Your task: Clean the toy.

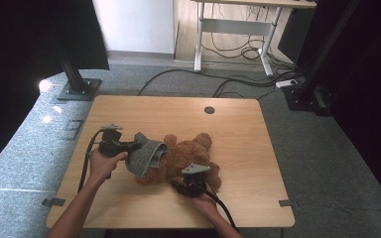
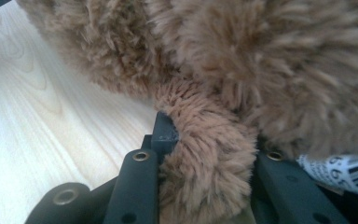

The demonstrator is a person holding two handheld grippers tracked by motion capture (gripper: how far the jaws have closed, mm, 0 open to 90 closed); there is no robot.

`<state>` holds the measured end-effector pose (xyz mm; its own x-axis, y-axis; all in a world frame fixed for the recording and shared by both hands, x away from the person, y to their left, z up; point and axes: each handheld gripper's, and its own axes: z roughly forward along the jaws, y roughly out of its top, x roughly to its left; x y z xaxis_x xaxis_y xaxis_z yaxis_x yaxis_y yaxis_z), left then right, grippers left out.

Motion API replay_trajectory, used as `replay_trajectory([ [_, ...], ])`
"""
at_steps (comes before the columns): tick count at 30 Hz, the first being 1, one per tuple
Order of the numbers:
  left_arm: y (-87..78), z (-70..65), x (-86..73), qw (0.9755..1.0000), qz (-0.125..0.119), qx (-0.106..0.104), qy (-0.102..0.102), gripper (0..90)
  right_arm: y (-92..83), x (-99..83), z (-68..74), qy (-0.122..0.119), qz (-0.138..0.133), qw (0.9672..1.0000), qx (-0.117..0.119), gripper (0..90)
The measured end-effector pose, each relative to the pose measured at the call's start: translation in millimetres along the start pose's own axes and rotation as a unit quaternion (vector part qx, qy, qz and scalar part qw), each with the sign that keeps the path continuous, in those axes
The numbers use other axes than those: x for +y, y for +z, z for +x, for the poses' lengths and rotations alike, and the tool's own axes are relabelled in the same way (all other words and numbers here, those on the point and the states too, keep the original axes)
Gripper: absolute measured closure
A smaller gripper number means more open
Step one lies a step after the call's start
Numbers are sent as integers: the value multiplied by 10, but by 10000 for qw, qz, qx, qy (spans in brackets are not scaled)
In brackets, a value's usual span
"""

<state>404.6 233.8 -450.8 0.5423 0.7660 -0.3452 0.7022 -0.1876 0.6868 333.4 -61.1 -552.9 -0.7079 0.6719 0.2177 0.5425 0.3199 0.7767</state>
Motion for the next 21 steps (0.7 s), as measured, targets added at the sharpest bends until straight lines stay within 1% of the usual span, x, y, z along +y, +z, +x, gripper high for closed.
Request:
replay_trajectory([
  [2, 25, 23, 4, 10000, -41, 4, -49, 795, -1, 3, -3, -27, 7, 10000, 22, 677],
  [3, 30, 36, 6, 10000, -74, 2, -63, 795, -12, -3, -1, -89, 6, 9999, 71, 647],
  [5, 31, 45, 5, 9999, -148, 65, -62, 794, -54, -7, -2, -35, 6, 9999, 157, 572],
  [7, 30, 52, 5, 9998, -181, 91, -49, 793, -161, -8, 5, 6, -68, 9996, 277, 472],
  [9, 34, 52, 7, 9997, -224, 110, -50, 793, -297, -10, 11, 27, -129, 9995, 279, 413],
  [10, 38, 53, 8, 9997, -234, 105, -53, 793, -374, -14, 9, 45, -218, 9994, 259, 401],
  [12, 43, 58, 8, 9996, -250, 104, -54, 792, -513, 1, -13, 57, -423, 9990, 113, 378],
  [13, 45, 60, 8, 9996, -259, 103, -64, 793, -566, 22, -33, 120, -528, 9985, 38, 367],
  [15, 47, 58, 9, 9996, -255, 110, -55, 792, -627, 82, -89, 209, -669, 9975, -131, 339],
  [16, 47, 55, 8, 9996, -259, 127, -46, 793, -639, 116, -118, 235, -727, 9969, -200, 340],
  [17, 49, 55, 7, 9996, -258, 145, -39, 793, -649, 151, -141, 285, -753, 9966, -187, 337],
  [18, 52, 55, 6, 9996, -250, 148, -35, 793, -658, 187, -151, 289, -787, 9963, -198, 331],
  [19, 54, 55, 5, 9996, -247, 144, -39, 793, -675, 225, -147, 277, -837, 9958, -265, 330],
  [20, 56, 53, 6, 9996, -251, 141, -41, 792, -696, 255, -138, 260, -927, 9949, -290, 330],
  [21, 58, 54, 7, 9996, -258, 142, -29, 792, -745, 311, -115, 194, -1062, 9935, -349, 326],
])
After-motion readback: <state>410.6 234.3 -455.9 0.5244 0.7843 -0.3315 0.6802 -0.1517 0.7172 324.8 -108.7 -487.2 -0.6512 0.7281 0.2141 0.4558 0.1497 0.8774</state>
